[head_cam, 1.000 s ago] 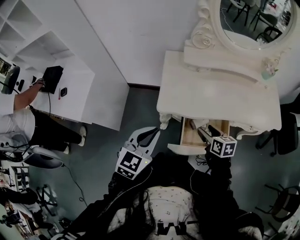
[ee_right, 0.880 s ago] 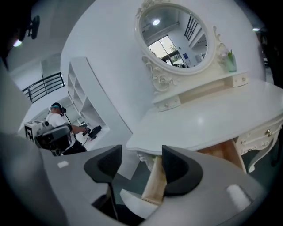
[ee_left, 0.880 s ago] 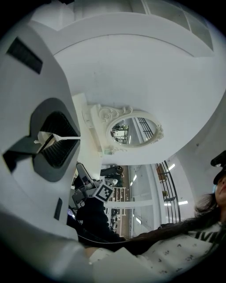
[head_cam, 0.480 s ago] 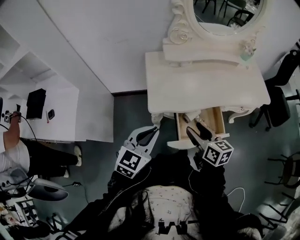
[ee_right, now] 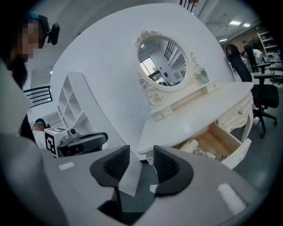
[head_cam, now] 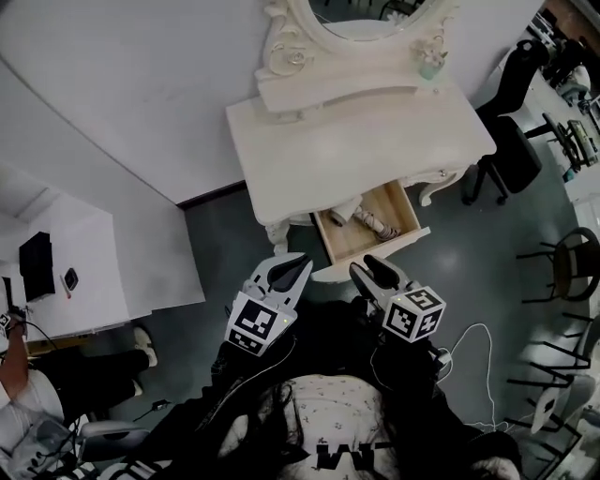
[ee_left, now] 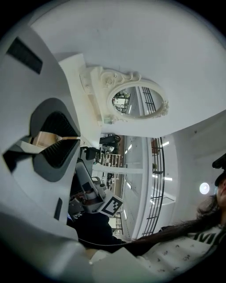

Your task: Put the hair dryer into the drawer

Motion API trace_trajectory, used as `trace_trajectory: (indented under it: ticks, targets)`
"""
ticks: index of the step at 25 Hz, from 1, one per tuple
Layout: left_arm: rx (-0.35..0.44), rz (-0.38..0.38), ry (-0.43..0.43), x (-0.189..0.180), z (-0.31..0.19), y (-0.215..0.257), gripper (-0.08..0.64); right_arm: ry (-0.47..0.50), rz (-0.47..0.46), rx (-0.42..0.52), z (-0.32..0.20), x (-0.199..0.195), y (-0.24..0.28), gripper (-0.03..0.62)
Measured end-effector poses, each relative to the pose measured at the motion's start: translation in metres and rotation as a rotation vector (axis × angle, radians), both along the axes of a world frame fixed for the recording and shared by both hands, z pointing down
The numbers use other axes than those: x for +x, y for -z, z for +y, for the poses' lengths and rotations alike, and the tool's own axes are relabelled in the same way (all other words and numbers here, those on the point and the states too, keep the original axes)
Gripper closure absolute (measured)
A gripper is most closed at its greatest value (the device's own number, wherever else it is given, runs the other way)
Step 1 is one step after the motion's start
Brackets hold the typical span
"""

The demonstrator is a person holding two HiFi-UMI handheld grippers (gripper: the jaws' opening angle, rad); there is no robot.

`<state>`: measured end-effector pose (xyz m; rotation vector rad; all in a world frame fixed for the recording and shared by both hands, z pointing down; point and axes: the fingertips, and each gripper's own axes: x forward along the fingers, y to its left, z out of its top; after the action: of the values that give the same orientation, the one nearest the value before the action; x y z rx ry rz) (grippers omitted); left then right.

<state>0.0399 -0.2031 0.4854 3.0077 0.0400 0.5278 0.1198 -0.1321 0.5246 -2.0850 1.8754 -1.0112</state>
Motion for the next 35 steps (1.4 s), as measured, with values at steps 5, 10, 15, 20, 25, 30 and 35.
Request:
trace_trajectory:
  ticks: [5,10,15,20,25,30,35]
  targets:
    - [-0.012,0.007,-0.033,0.008,0.010,-0.002,0.560,0.003,0.031,-0.038,0.010,-0.001,-0.002,0.467]
    - [-0.023,0.007,-0.012,0.010,0.012,-0.002,0.560,0.010,0.057,-0.031,0.015,0.001,0.011,0.549]
    - [0.002,0.010,0.026,0.011,0.022,0.003,0.560,0.040,0.079,-0.003,0.031,0.001,0.020,0.574]
    - [0.010,0.007,0.070,0.010,0.055,0.008,0.560,0.069,0.081,0.018,0.065,0.002,0.022,0.575]
    - [0.004,0.018,0.114,0.006,0.103,0.014,0.560,0.106,0.097,0.052,0.107,0.001,0.027,0.575]
    - [0.027,0.011,0.149,-0.002,0.167,0.016,0.560,0.149,0.112,0.074,0.161,-0.006,0.028,0.575]
    - [0.024,-0.014,0.196,-0.018,0.228,0.006,0.560,0.173,0.122,0.076,0.219,-0.015,0.023,0.583]
